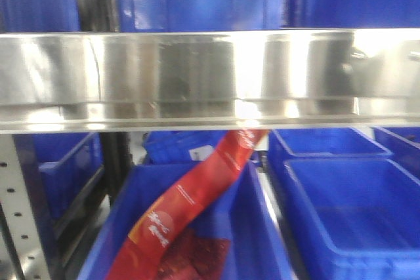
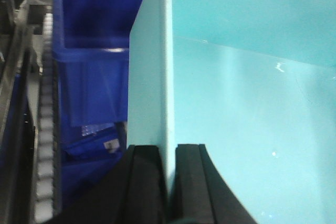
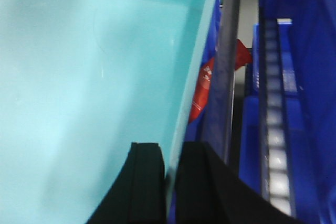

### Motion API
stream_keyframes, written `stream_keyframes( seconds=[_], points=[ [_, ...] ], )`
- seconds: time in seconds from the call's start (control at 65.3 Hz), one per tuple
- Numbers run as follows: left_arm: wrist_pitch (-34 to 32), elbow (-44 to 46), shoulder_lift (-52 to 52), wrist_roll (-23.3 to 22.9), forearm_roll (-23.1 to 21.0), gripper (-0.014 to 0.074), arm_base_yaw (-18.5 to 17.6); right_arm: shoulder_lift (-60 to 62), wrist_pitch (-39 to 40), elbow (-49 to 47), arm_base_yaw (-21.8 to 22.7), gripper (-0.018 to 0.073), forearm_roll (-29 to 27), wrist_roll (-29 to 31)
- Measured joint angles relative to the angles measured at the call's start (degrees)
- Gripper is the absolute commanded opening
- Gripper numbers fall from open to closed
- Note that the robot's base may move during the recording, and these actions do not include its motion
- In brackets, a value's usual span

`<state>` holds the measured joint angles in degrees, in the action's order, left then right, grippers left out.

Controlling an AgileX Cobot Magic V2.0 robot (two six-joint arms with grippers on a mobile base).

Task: Fetch blue bin and place on conveyor start
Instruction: 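Lift the teal bin with both grippers and pull it off the shelf, then hold the teal bin with both grippers while driving across the floor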

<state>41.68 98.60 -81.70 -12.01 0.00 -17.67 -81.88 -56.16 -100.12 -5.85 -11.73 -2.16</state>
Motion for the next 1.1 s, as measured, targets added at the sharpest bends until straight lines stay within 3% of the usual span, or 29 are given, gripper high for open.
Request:
stream_keyframes(
  seconds=[1.103],
  points=[
    [0.00,0.00,0.00,0.00,0.00,-0.0111,0.00,-0.08,0.00,0.00,0.00,-0.0152,0.00,0.00]
  ],
)
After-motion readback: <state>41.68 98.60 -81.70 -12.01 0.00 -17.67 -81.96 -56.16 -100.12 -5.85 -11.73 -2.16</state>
